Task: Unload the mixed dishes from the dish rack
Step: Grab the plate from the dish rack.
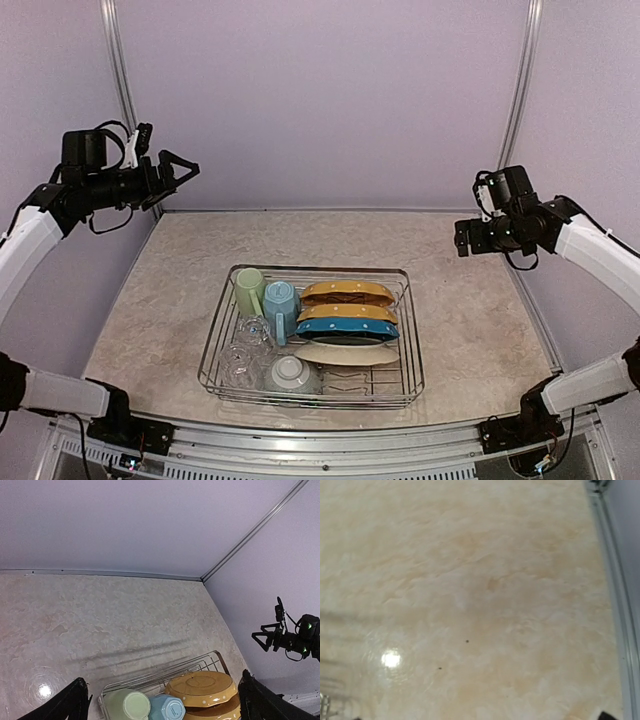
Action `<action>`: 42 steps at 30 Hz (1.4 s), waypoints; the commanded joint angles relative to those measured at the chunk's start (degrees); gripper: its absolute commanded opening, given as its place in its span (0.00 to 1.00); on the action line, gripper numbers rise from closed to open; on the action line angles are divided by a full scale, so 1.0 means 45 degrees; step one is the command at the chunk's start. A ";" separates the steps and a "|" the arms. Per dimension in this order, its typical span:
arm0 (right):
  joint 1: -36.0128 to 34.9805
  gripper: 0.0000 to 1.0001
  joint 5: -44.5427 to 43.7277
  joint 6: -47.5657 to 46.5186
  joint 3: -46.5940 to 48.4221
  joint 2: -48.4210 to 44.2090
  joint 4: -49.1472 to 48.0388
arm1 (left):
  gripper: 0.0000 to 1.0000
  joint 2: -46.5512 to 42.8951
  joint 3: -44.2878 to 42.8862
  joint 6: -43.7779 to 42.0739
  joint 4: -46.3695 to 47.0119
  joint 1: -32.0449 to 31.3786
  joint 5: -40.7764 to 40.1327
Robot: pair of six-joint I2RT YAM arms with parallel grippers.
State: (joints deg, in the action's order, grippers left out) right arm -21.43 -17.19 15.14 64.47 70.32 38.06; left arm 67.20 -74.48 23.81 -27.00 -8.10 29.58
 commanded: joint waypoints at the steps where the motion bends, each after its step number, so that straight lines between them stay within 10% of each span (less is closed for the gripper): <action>1: -0.0834 1.00 0.0228 -0.0758 0.0805 0.0866 0.1173 | 0.99 0.0540 -0.0031 -0.0366 -0.0074 -0.0544 0.0620; 13: -0.3719 1.00 -0.2224 -0.2010 0.0273 0.1419 0.0192 | 0.99 0.1615 -0.0234 -0.0258 -0.0390 -0.1221 0.0888; 26: -0.4486 1.00 0.5520 -0.6095 0.1686 0.0390 -0.0011 | 0.99 0.2251 -0.0362 -0.0154 -0.0598 -0.1397 0.0884; 42: -0.6113 0.84 0.6155 -0.8356 0.3613 0.3640 0.1553 | 0.99 0.2333 -0.0382 -0.0252 -0.0717 -0.1551 0.0699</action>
State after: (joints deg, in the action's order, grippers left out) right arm -47.29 10.59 -19.90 78.70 84.18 42.17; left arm 77.01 -74.52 23.53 -29.19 -14.44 32.75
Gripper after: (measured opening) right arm 0.861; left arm 0.990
